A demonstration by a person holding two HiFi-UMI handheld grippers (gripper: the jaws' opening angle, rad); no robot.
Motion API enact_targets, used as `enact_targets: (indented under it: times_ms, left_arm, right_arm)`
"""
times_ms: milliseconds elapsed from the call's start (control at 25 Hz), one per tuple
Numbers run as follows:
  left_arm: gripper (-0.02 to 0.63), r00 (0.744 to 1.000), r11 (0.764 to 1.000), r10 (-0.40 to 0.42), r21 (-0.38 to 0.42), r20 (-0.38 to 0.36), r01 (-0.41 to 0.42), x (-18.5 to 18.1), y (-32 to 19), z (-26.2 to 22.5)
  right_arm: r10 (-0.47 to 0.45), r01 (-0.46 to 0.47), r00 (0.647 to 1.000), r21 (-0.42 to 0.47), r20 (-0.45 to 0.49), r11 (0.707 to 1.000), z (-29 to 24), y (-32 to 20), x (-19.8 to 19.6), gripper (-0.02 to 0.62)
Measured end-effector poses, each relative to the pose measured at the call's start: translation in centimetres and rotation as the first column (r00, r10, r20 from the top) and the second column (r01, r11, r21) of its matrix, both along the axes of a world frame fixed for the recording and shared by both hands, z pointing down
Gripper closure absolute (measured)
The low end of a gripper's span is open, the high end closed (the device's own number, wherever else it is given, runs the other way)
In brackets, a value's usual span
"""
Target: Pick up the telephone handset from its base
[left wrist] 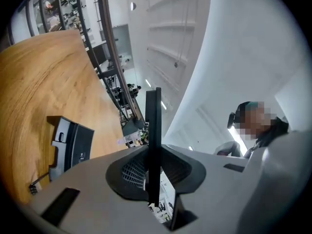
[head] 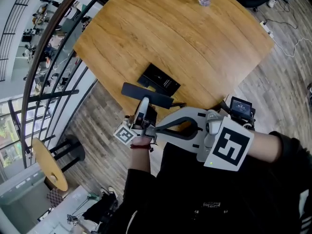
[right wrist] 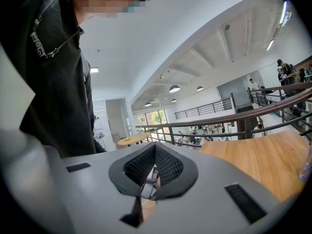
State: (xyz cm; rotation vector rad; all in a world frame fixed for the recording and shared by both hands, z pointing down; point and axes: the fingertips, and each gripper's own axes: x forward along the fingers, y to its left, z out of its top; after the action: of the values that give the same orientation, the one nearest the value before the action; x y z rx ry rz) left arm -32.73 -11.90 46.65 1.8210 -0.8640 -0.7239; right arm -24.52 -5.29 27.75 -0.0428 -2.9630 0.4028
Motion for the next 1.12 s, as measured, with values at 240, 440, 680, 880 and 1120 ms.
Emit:
enact_targets:
  times_ms: [240,440,680,880,1120]
  left_arm:
    - [0.526,0.999,0.993,-0.019,0.115,0.026,0.016,0.1,1.3,-4.8]
    - [0.526,0.999,0.985,-0.023,0.172,0.033,0.017,0.0,2.9,-7.2]
    - [0.526,0.999,0.979,-0.036,0.200,-0.005,0.037,-0.2,5.0,-8.3]
    - [0.526,0.999,0.979,-0.030,0.201,-0.023,0.034,0.4,5.7,-8.0]
    - [0.526,0.999,0.979,-0.026,0.200,-0.038,0.033,0.6,5.5,-7.7]
  right_arm:
    - [-0.014,0.014,1.000,0.012,-0.004,1.000,-0.2,0.3,-1.1,0.577]
    - [-0.045,0.045,0.999,0.029,0.003,0.999,-0.4,1.3,-2.3,0.577]
    - [-0.061,0.061,0.998,0.052,0.006,0.997,-0.8,2.3,-2.9,0.577]
    - [-0.063,0.063,0.998,0.055,-0.001,0.996,-0.8,2.6,-2.9,0.577]
    - [-0.058,0.058,0.998,0.064,-0.006,0.996,-0.7,2.8,-2.8,0.578]
